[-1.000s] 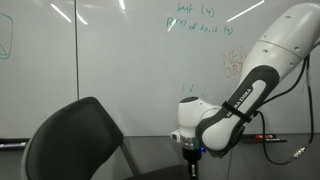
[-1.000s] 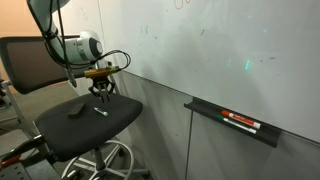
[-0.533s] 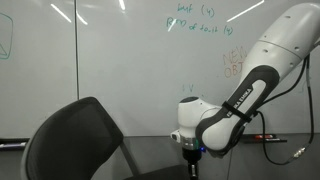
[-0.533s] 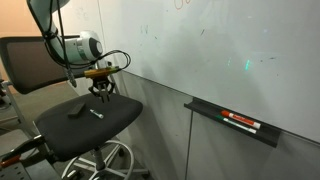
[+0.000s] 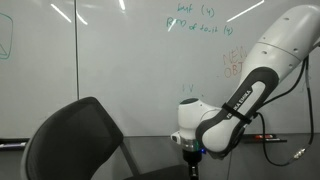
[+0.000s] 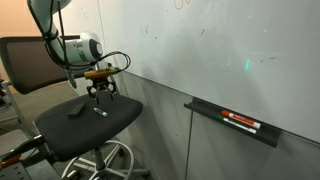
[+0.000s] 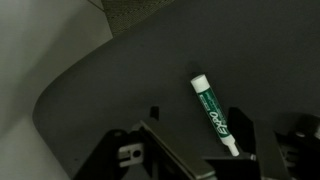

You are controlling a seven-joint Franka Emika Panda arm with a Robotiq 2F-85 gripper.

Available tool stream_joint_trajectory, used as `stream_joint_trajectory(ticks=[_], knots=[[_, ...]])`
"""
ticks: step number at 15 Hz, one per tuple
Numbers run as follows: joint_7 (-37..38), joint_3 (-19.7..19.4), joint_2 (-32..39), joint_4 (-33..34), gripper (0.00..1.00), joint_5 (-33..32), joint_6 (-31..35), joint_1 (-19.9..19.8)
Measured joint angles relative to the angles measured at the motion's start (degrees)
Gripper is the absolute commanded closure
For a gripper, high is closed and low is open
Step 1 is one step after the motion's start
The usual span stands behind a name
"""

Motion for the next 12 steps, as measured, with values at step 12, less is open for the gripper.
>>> stream_joint_trajectory(ticks=[12], knots=[[0.0, 0.8, 3.5, 0.0, 0.0, 0.9, 0.0, 0.1]])
